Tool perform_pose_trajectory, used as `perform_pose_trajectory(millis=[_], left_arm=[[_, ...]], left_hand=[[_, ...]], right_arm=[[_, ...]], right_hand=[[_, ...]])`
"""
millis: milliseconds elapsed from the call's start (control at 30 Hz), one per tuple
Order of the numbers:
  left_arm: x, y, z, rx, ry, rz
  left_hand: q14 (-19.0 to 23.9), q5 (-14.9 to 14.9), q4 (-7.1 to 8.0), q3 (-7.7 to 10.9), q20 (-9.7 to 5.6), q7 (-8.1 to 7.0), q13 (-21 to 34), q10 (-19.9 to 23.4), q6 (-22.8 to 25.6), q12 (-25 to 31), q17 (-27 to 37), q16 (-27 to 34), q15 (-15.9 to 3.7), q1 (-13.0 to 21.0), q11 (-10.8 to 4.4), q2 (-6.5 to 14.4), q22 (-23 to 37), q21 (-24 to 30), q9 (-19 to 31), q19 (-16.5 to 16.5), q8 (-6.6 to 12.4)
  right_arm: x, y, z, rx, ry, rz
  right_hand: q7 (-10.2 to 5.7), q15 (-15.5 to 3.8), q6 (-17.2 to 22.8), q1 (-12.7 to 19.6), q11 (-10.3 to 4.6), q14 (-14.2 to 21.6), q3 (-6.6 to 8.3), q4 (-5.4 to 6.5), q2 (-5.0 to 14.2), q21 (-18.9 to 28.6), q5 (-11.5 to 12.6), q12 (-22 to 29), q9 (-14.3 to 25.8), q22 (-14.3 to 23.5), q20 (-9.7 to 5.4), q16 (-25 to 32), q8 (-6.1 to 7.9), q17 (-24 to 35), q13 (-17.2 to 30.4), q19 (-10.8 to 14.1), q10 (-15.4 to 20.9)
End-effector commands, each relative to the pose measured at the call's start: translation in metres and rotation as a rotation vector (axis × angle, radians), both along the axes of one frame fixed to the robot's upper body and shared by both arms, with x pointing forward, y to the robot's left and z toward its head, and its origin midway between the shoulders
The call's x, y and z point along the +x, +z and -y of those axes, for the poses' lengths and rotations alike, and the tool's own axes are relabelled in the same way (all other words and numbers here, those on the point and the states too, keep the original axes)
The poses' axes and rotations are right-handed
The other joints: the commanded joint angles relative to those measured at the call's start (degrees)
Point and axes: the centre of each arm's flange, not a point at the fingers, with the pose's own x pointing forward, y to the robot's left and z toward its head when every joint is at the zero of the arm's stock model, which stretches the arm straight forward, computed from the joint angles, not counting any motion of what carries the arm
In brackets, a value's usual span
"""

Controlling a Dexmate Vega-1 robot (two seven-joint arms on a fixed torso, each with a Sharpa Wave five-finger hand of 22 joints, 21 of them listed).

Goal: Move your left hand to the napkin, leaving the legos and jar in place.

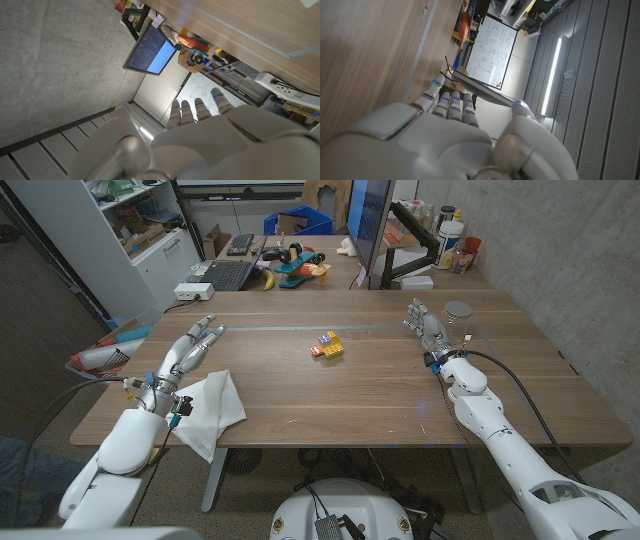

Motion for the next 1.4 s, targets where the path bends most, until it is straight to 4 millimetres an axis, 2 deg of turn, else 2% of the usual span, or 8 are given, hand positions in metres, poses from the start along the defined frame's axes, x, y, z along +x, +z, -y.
perform_pose_trajectory(millis=[33, 567, 1400], left_arm=[[-0.001, -0.001, -0.004, 0.035, 0.056, -0.018], [-0.005, 0.001, -0.005, 0.100, 0.133, -0.021], [-0.022, -0.014, -0.008, 0.213, 0.309, -0.048]], left_hand=[[0.4, -0.2, -0.43, 0.31, 0.22, 0.11, 0.0, 0.4, 0.4, 0.4, 0.1, 0.3, 0.13, 0.1, -0.14, 0.3, 0.3, -0.2, 0.1, -0.8, 0.47], [0.5, -0.2, -0.64, 0.30, 0.27, 0.03, 0.0, 0.5, 0.6, 0.4, 0.1, 0.2, 0.15, 0.2, -0.18, 0.3, 0.3, -0.6, 0.1, -0.7, 0.47], [1.0, -0.2, -1.08, 0.23, 0.16, -0.19, 0.0, 0.9, 1.4, 0.4, 0.1, 0.3, 0.04, 0.2, -0.32, 0.4, 0.3, -1.4, 0.1, -0.1, 0.55]], right_arm=[[-0.001, 0.000, 0.000, -0.004, 0.006, 0.009], [-0.001, 0.001, -0.002, -0.010, 0.008, 0.016], [0.001, -0.005, -0.003, -0.002, 0.012, 0.004]], right_hand=[[-0.27, 0.06, 0.1, 0.4, 0.21, 0.2, -0.25, -0.05, 0.13, -0.3, 0.2, -0.4, 0.1, 0.3, -0.12, -0.1, -0.20, 0.1, 0.1, 0.5, 0.4], [-0.27, 0.07, 0.2, 0.3, 0.21, 0.3, -0.33, -0.10, 0.18, -0.7, 0.2, -0.5, 0.1, 0.3, -0.11, -0.1, -0.19, -0.1, 0.1, 0.7, 0.5], [-0.33, 0.19, 0.2, 0.2, 0.19, 0.3, -0.44, -0.18, 0.33, -1.3, 0.3, -0.6, 0.1, 0.3, -0.06, -0.1, -0.23, -0.2, 0.1, 1.0, 0.7]])
